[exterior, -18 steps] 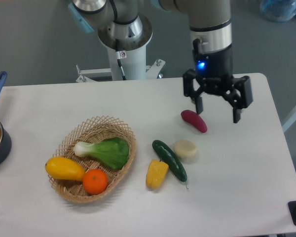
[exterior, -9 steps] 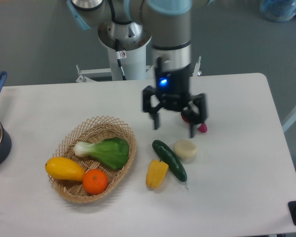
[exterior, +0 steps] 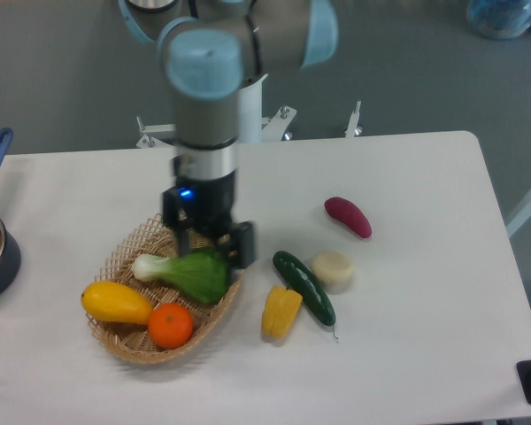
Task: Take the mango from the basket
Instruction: 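Lower the gripper into the basket over the yellow mango, then close the gripper around the yellow mango in the basket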
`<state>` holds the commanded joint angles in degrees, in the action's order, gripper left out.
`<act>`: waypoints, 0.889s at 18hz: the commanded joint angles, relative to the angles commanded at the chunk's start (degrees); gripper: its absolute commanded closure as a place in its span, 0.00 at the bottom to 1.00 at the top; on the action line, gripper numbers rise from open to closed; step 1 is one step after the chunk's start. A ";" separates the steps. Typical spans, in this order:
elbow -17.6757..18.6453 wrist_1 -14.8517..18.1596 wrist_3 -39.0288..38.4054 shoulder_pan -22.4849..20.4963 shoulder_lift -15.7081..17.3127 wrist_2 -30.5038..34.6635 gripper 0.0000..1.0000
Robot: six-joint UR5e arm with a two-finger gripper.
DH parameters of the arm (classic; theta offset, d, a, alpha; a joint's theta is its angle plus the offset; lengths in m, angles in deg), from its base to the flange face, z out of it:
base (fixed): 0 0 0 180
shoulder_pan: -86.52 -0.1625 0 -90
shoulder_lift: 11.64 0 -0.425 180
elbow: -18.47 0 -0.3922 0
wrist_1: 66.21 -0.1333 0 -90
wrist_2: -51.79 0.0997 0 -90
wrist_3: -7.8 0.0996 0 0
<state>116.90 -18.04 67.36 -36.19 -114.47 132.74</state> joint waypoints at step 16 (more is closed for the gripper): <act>1.24 0.26 8.11 8.28 -6.77 -1.05 0.00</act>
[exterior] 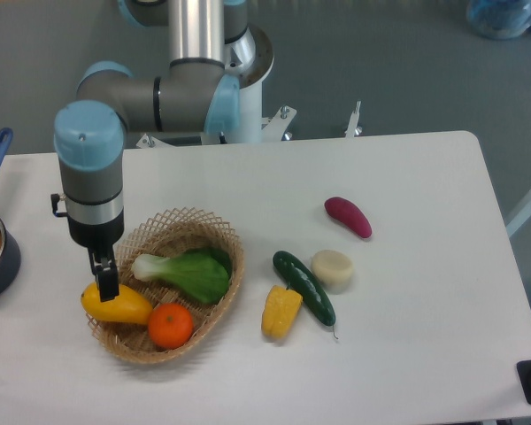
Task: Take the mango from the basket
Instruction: 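Close the gripper around the yellow mango in the basket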
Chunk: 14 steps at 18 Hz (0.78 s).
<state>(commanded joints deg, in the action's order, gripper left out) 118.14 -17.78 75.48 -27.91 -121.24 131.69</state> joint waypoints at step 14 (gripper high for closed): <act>-1.49 -0.35 0.70 0.00 -5.97 0.53 0.00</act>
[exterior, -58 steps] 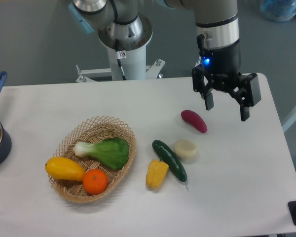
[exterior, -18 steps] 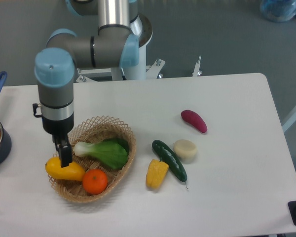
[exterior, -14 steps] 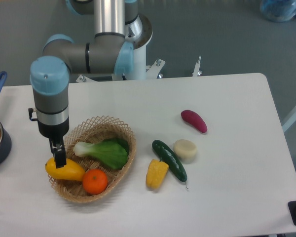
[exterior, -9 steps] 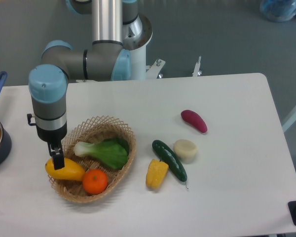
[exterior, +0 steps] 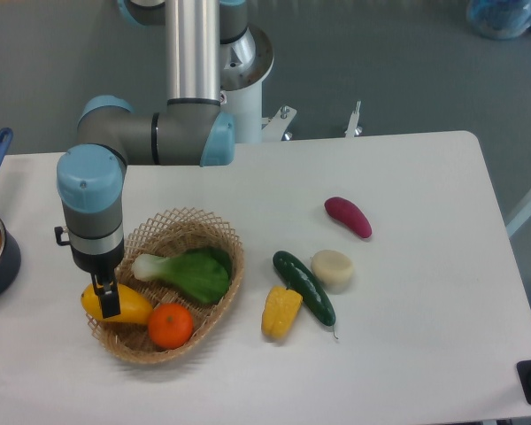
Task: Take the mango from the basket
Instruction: 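Close the gripper around the yellow mango in the basket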
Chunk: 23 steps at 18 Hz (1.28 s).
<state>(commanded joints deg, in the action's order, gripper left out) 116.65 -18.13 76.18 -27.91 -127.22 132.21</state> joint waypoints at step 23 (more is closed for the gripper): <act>-1.93 0.53 -0.09 -0.35 -1.41 0.18 0.50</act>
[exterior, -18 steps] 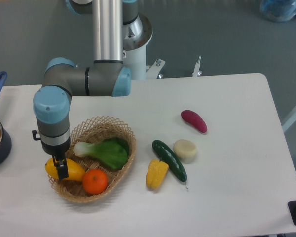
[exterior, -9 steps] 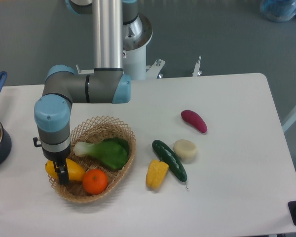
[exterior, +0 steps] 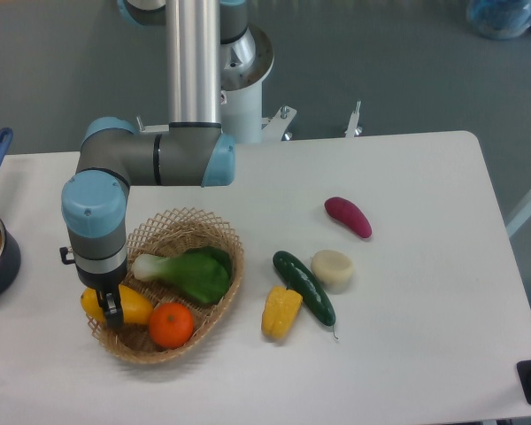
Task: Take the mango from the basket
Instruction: 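Close the gripper around the yellow mango in the basket, then lift the yellow mango out of the basket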
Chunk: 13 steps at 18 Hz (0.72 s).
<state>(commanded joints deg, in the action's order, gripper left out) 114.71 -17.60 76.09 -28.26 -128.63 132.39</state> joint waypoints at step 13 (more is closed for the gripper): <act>-0.17 0.26 -3.60 -9.39 13.01 -1.75 0.50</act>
<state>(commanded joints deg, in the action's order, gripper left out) 114.54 -17.34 72.49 -37.65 -115.62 130.64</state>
